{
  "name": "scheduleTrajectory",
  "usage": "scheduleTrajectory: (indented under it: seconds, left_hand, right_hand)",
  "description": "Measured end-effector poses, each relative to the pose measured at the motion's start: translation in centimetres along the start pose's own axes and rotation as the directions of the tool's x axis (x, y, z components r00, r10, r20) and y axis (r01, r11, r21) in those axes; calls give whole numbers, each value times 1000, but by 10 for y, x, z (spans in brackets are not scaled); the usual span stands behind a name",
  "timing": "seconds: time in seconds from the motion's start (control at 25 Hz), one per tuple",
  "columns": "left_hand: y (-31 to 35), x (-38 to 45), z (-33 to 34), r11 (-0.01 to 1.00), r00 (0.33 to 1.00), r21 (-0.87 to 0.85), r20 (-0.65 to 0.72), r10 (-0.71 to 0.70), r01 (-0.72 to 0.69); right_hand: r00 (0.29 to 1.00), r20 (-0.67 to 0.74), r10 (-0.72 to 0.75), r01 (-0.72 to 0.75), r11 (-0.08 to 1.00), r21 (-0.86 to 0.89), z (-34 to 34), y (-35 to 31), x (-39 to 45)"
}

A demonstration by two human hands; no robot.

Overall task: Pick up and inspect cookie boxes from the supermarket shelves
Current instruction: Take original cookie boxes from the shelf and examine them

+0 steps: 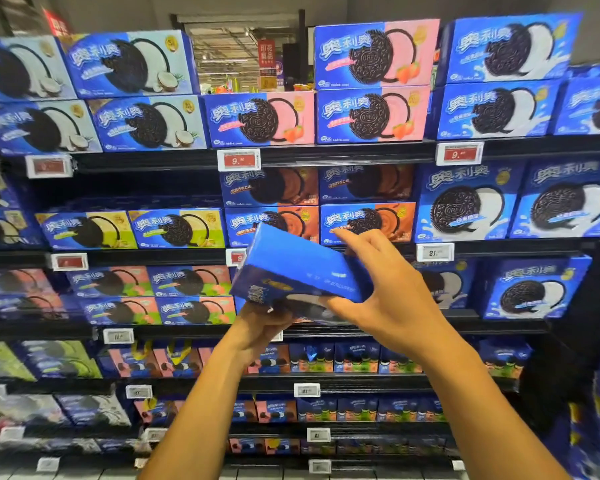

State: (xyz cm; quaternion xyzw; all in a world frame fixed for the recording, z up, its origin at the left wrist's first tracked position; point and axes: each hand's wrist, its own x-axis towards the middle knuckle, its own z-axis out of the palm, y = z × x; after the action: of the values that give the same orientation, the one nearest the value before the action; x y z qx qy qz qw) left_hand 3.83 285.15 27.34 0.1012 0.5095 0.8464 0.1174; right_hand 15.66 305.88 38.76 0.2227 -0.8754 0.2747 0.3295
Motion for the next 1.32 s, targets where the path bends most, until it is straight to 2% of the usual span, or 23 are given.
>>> scheduleTrajectory:
  seconds: [0.08, 0.24, 0.32, 0.56, 0.8, 0.92, 1.12, 1.24, 1.32]
  left_hand:
    - [-8, -1, 3, 995, 999, -95, 44, 6, -2]
    - [-11, -5, 1, 990, 993, -135, 113, 43, -28]
    - [-8, -6, -2, 991, 992, -126, 115, 50, -35]
    - [12, -8, -4, 999, 999, -34, -14, 41, -42]
    - [41, -23, 8, 979, 978, 17, -58, 202, -201]
    - [48, -31, 16, 947, 951, 136, -61, 303, -292]
    - [60, -42, 27, 859, 926, 370, 14, 377, -354]
    - [70, -50, 36, 805, 919, 449, 119, 377, -388]
    - [72, -52, 41, 811, 926, 454, 114, 359, -370]
  right_hand:
    - [998, 4, -62, 62, 994, -86, 1, -7, 1]
    - [995, 52, -86, 92, 988, -121, 2, -15, 1]
    - [995, 49, -86, 90, 992, -88, 2, -15, 0]
    - [999, 19, -47, 44, 992, 117, -2, 0, -3]
    - [997, 2, 82, -80, 967, 243, -15, 38, -9]
    - [991, -23, 133, -118, 935, 333, -19, 55, -16]
    - [964, -28, 265, -212, 829, 518, -26, 68, -30]
    - [946, -46, 321, -257, 830, 496, -29, 71, -37]
    - [934, -43, 354, -290, 825, 484, -31, 70, -42]
